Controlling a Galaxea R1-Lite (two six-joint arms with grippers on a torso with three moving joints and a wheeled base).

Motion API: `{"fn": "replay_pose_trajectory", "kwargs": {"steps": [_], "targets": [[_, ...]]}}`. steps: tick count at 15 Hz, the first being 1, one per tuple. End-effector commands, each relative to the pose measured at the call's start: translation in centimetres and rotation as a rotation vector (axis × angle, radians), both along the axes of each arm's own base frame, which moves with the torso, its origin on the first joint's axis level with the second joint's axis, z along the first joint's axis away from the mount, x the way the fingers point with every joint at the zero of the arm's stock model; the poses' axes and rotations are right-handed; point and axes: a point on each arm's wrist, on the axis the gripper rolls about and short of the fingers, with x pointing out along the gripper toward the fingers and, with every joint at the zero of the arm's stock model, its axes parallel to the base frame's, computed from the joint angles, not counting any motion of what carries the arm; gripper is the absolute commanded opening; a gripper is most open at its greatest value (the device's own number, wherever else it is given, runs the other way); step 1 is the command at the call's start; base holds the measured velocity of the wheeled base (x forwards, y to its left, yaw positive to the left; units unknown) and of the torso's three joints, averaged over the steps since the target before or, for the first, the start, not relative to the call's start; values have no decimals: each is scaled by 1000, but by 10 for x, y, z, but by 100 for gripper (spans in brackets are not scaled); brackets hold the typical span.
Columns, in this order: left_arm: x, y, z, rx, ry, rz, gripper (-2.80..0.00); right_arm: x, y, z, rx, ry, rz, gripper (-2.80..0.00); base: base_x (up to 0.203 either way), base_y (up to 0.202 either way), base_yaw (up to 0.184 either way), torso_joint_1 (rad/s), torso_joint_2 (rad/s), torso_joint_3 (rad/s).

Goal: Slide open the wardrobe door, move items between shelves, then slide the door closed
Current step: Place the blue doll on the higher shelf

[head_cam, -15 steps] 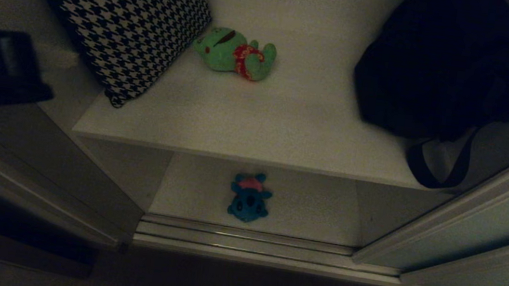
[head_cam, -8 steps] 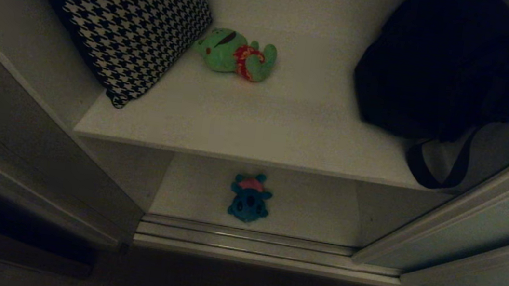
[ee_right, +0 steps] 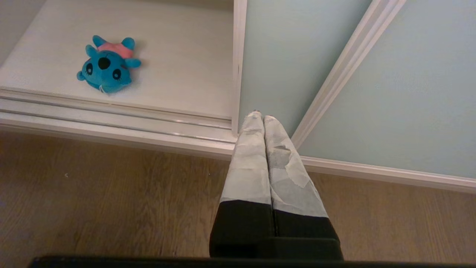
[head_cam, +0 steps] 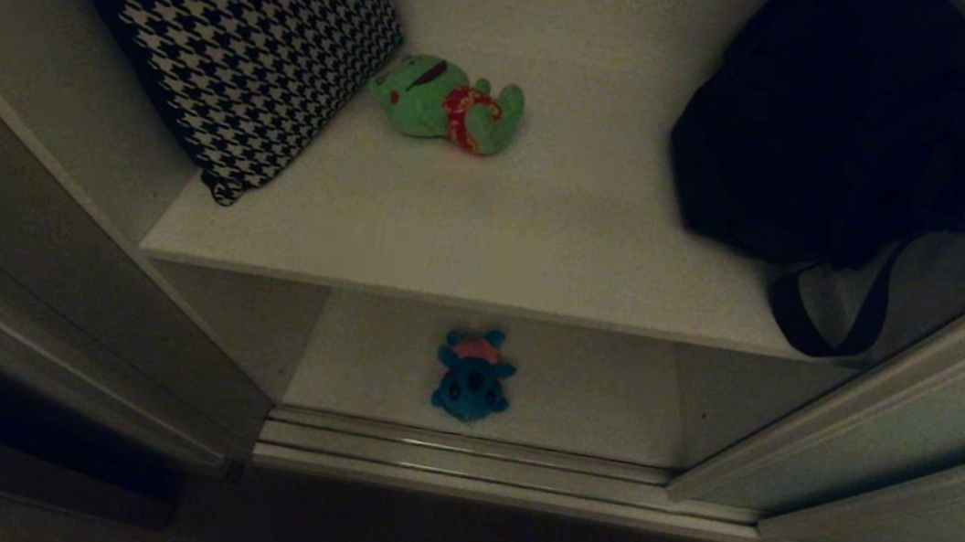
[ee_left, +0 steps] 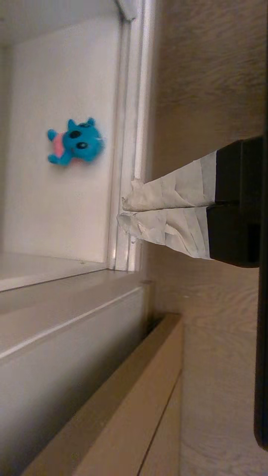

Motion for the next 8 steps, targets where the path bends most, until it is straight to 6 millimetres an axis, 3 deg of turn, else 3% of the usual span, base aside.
{"fn": "replay_pose_trajectory", "kwargs": {"steps": [1,4,8], "targets": [[-1,0,-3,0,-12,2,-280,0,0,0,-1,-3,1,-280,0,0,0,0,0,0],[-1,0,-4,-49,-6,10,-280,0,0,0,-1,-3,2,-280,0,0,0,0,0,0],[2,1,-13,74,19,64,-280,0,0,0,-1,-4,0,-280,0,0,0,0,0,0]]}}
